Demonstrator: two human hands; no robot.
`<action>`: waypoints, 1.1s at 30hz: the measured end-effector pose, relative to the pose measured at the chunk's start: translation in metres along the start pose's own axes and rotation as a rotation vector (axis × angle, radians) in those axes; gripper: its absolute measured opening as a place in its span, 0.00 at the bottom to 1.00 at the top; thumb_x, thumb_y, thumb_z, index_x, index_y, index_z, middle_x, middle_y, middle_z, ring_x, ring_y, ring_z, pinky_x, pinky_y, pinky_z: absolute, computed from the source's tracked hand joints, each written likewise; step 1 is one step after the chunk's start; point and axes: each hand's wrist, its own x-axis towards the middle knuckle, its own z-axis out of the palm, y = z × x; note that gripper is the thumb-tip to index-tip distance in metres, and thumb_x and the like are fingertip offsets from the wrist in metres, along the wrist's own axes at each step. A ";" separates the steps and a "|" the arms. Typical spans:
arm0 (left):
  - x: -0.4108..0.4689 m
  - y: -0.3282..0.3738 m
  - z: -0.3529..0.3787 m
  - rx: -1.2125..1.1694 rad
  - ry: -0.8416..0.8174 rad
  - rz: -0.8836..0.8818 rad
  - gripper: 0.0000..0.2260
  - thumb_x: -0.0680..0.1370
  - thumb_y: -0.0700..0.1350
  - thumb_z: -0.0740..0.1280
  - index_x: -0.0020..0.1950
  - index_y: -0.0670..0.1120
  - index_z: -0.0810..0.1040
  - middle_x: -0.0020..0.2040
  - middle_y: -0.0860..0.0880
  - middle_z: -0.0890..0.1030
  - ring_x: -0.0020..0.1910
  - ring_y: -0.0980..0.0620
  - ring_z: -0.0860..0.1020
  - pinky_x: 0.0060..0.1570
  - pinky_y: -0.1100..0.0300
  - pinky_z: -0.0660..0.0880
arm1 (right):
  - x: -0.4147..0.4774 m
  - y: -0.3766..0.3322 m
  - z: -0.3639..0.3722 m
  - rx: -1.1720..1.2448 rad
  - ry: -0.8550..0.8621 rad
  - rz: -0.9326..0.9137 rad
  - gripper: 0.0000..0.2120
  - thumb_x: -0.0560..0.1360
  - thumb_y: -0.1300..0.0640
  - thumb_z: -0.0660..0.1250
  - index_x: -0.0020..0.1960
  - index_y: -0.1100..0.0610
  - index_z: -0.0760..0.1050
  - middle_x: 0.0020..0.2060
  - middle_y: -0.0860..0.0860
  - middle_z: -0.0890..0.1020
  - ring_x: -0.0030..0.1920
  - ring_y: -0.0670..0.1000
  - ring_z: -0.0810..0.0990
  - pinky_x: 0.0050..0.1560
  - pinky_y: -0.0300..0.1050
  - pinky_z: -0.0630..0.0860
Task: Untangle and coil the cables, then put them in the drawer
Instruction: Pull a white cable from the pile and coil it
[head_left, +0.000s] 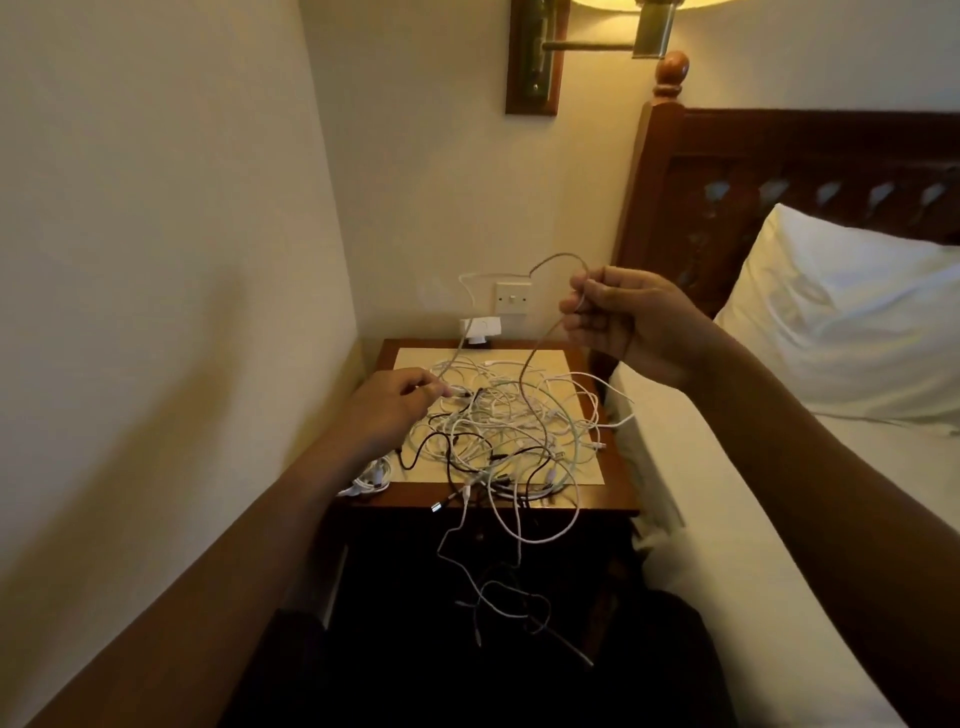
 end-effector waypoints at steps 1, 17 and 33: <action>0.000 0.001 0.001 -0.009 0.000 0.002 0.11 0.84 0.51 0.63 0.50 0.54 0.85 0.39 0.48 0.81 0.38 0.50 0.76 0.38 0.55 0.68 | 0.001 0.004 -0.004 -0.120 0.036 0.029 0.10 0.85 0.63 0.57 0.56 0.60 0.77 0.40 0.55 0.84 0.39 0.50 0.83 0.40 0.42 0.83; -0.018 0.014 0.002 -0.094 0.050 0.008 0.10 0.85 0.48 0.62 0.55 0.52 0.84 0.25 0.62 0.73 0.23 0.63 0.69 0.28 0.64 0.63 | -0.031 0.008 -0.068 -0.669 0.093 0.206 0.13 0.84 0.56 0.63 0.55 0.60 0.84 0.28 0.50 0.75 0.31 0.49 0.71 0.32 0.41 0.67; -0.035 0.059 -0.016 0.170 -0.172 0.112 0.13 0.82 0.55 0.65 0.45 0.51 0.86 0.35 0.47 0.75 0.32 0.53 0.70 0.31 0.63 0.64 | -0.030 0.051 0.010 -0.716 0.014 -0.129 0.14 0.85 0.50 0.60 0.49 0.51 0.83 0.29 0.48 0.71 0.28 0.46 0.66 0.29 0.38 0.65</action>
